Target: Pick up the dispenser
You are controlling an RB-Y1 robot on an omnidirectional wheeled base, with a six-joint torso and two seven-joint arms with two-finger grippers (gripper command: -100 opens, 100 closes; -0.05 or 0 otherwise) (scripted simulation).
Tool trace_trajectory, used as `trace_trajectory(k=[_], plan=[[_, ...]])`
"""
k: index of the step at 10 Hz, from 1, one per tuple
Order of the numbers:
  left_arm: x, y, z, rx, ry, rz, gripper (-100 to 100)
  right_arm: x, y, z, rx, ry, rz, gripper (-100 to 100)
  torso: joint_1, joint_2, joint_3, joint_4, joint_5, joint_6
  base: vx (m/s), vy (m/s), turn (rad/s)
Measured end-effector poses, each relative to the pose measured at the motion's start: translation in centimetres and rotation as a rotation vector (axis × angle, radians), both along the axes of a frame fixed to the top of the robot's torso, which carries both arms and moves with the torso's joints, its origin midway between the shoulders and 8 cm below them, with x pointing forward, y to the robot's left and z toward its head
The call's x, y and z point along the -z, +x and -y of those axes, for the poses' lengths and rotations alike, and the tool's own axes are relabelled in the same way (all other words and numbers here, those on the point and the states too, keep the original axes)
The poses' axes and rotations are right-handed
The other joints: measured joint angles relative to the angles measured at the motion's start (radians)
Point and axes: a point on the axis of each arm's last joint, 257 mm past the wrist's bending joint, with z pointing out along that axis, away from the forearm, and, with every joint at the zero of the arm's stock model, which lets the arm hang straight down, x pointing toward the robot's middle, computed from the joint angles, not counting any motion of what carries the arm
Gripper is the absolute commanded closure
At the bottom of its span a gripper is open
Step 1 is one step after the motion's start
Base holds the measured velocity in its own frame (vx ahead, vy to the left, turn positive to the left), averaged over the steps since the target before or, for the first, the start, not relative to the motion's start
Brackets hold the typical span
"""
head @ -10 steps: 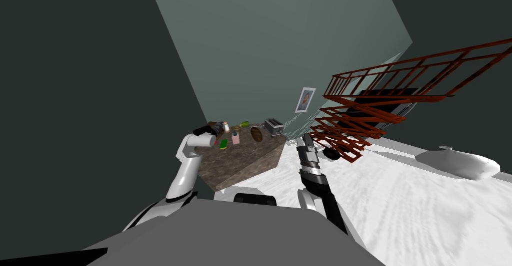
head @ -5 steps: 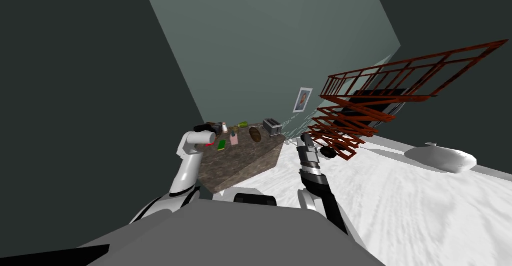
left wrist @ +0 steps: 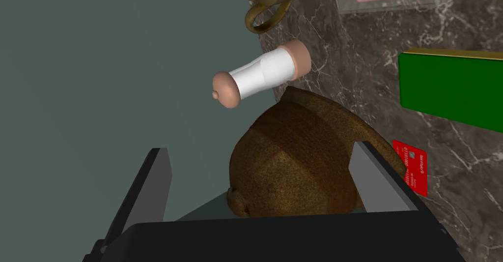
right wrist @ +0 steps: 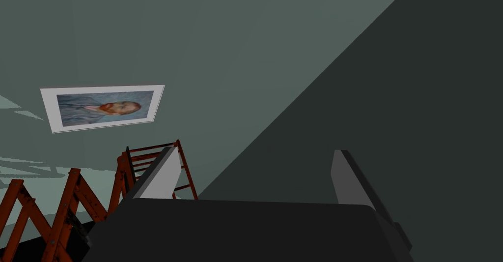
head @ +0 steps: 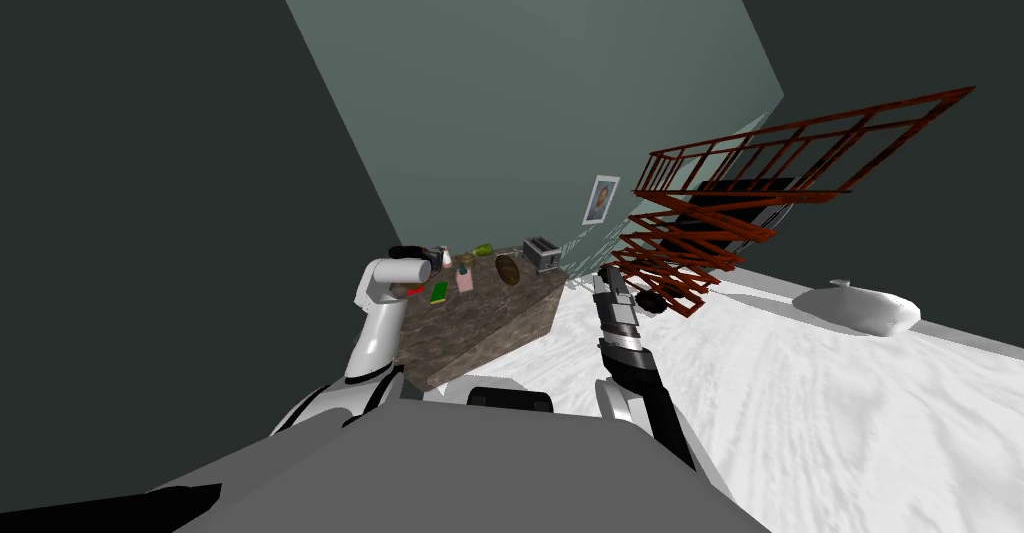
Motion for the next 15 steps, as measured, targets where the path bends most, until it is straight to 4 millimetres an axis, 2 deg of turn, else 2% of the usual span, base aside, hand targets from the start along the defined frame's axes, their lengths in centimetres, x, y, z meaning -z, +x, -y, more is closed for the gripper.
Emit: trace_trajectory(k=[6, 15], plan=[[1.1, -0.8, -0.4, -0.039, -0.054, -0.107, -100, 0.0, 0.0, 0.0, 0.000, 0.000, 0.000, 0, 0.000, -0.001, 0.000, 0.000, 0.000, 0.000, 0.017, -0.003, -0.065], [3.4, -3.1, -0.5, -0.086, -0.133, -0.287, -100, 0.0, 0.0, 0.0, 0.000, 0.000, 0.000, 0, 0.000, 0.000, 0.000, 0.000, 0.000, 0.000, 0.017, -0.001, -0.057]])
